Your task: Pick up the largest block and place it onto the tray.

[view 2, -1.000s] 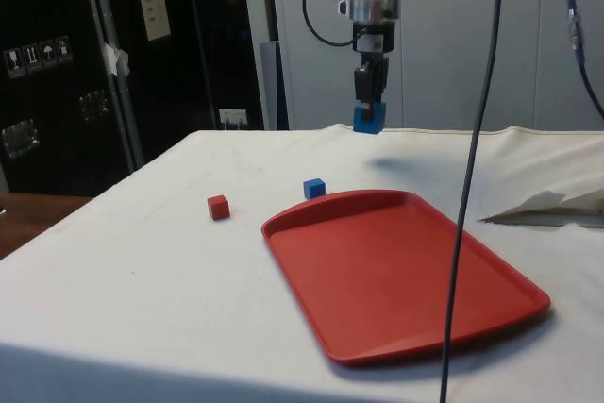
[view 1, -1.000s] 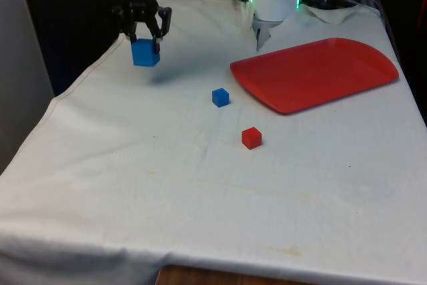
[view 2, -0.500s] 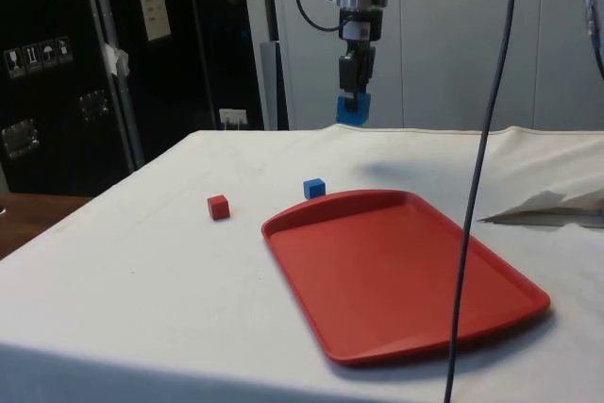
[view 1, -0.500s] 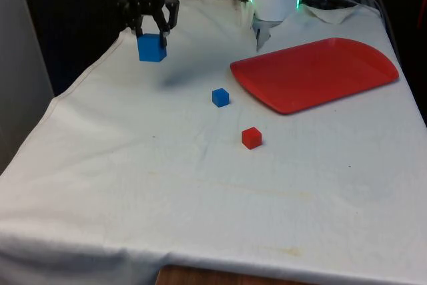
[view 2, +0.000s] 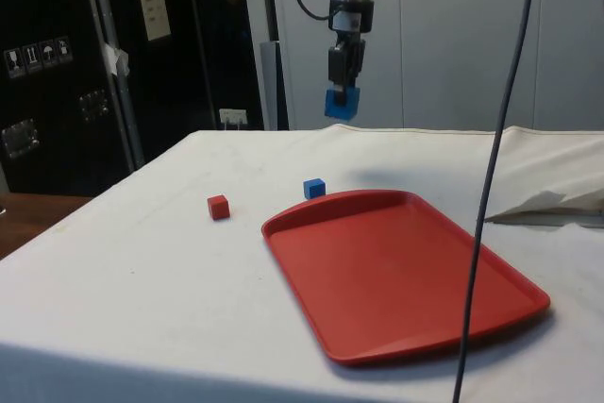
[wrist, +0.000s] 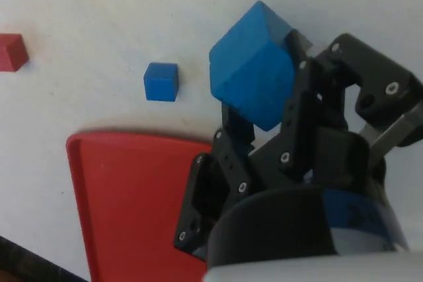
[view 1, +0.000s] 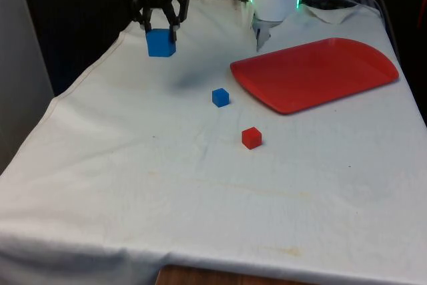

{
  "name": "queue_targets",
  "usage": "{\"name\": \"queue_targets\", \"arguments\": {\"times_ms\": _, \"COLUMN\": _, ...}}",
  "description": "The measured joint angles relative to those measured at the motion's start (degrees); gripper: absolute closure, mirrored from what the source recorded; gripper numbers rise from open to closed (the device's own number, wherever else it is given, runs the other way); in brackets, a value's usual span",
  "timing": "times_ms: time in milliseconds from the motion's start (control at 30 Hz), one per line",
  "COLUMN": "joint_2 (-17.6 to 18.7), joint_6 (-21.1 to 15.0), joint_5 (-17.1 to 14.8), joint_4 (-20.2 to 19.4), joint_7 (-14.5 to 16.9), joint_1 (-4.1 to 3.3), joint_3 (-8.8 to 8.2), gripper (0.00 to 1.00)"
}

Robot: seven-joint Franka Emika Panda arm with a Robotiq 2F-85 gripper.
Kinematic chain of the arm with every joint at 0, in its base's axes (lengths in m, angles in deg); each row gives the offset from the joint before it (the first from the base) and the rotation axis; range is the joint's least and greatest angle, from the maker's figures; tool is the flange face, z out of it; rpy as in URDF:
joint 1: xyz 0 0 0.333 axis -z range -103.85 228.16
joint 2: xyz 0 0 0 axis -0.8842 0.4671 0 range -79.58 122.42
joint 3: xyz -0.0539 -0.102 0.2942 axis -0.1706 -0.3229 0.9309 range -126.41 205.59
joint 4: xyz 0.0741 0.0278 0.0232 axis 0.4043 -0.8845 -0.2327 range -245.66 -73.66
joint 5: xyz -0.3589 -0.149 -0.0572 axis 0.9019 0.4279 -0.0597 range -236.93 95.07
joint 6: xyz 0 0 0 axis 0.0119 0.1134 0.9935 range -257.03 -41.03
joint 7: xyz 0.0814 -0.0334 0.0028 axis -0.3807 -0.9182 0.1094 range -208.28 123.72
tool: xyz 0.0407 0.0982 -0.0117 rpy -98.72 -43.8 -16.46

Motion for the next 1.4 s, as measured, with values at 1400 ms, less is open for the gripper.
{"name": "queue_targets", "arguments": {"times_ms": 1400, "joint_2": -4.5, "joint_6": -5.0, "joint_5": 21.2, "joint_4": -4.2, "joint_7": -22.5, "joint_1": -0.4, "joint_3": 10.83, "gripper": 1.0}}
